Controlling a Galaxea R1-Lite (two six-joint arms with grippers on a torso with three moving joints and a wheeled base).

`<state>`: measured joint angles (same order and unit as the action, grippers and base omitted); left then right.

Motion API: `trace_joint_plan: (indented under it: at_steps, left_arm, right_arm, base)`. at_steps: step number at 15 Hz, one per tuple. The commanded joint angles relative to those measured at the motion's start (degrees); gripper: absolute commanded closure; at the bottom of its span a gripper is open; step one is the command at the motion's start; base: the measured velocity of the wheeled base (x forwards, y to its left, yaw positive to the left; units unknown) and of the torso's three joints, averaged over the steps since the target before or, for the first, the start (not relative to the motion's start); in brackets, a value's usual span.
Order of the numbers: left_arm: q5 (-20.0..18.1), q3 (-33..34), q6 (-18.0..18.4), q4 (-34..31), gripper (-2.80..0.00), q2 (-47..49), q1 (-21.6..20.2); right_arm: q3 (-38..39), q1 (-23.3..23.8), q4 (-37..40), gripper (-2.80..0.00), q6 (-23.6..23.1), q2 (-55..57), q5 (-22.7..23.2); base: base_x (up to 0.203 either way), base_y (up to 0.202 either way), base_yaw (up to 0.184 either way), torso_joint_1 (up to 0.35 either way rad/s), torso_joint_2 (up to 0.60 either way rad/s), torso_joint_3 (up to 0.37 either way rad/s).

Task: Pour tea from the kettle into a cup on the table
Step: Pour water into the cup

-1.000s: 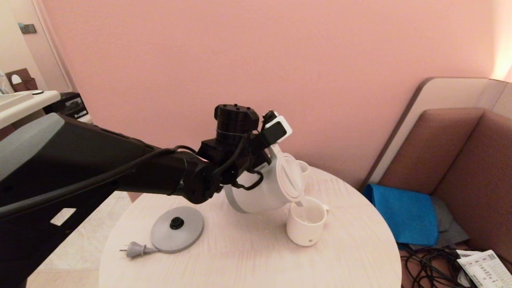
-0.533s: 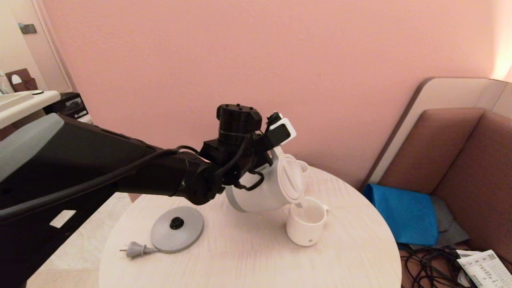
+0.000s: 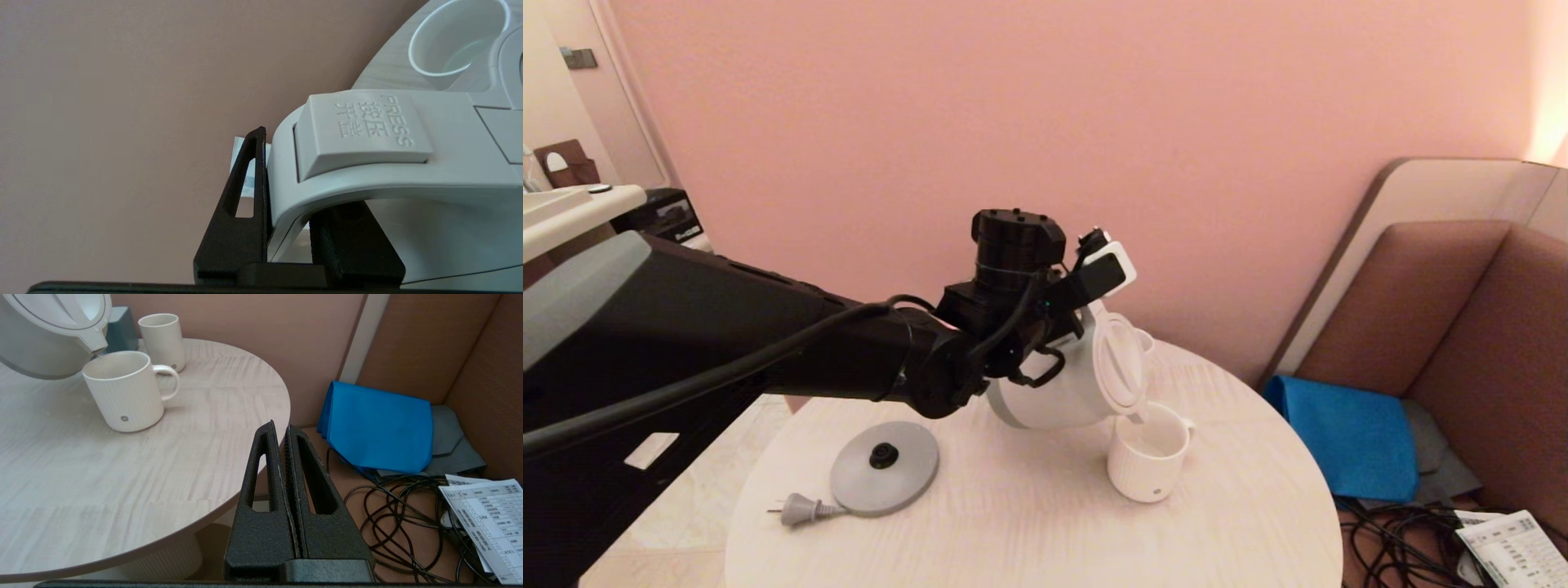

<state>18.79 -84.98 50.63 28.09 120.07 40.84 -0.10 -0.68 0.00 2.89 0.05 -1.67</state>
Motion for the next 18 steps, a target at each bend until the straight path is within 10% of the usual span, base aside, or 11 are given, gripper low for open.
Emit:
trace_joint_plan:
  at_steps: [1,18]
  left_arm:
    - [0.19,-0.61,0.31,0.21,0.00,0.24,0.21]
    - [0.73,-3.82,6.04,0.21,0.00,1.78,0.91]
  right_arm:
    - [0.01,-0.02,0.00,0.00,0.01,0.04,0.00]
    - [0.01,-0.02,0.00,0.00,0.03,0.04,0.00]
  base:
    - [0.000,0.000,0.000,0.000,0.00,0.000]
    - [0.000,0.000,0.000,0.000,0.00,0.000]
